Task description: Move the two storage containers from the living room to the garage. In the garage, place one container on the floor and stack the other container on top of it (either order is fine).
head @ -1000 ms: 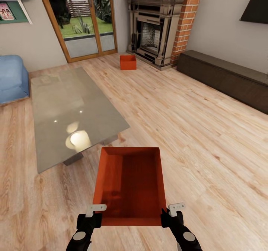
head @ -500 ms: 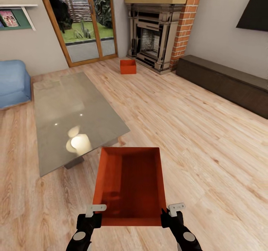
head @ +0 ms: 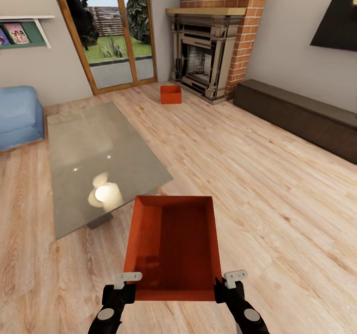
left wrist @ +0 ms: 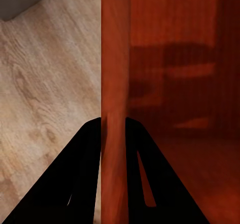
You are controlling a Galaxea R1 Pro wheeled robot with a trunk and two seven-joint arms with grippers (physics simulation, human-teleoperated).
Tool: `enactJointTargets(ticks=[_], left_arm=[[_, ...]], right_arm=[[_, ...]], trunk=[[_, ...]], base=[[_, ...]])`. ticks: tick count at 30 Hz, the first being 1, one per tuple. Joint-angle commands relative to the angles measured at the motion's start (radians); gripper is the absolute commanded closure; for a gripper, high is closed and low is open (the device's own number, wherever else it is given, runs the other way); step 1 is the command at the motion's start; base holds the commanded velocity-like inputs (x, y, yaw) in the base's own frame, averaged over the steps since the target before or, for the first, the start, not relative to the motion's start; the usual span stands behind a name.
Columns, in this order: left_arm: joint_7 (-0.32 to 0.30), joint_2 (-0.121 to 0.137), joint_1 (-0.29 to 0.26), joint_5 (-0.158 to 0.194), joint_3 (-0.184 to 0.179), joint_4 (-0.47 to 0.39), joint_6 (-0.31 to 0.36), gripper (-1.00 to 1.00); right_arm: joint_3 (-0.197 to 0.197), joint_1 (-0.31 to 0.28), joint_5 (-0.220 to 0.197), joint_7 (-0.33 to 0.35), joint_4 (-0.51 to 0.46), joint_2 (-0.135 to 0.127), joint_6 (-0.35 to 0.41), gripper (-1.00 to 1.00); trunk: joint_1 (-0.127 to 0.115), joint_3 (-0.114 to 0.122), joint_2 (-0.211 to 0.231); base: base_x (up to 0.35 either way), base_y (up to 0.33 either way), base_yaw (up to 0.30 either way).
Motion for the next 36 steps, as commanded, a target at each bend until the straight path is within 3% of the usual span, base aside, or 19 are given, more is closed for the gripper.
enactJointTargets(ticks=[1,36], left_arm=[[0.010,0.000,0.000,0.002,-0.004,0.002,0.007,1.00],[0.014,0.001,0.000,0.003,-0.002,0.003,0.003,1.00]], right_arm=[[0.001,0.000,0.008,0.005,-0.005,0.001,0.006,1.00],[0.001,-0.001,0.008,0.005,-0.005,0.001,0.006,1.00]], trunk=[[-0.004,0.004,0.007],[-0.138,0.171,0.252]], base=[[0.000,0.000,0.000],[0.000,0.000,0.000]])
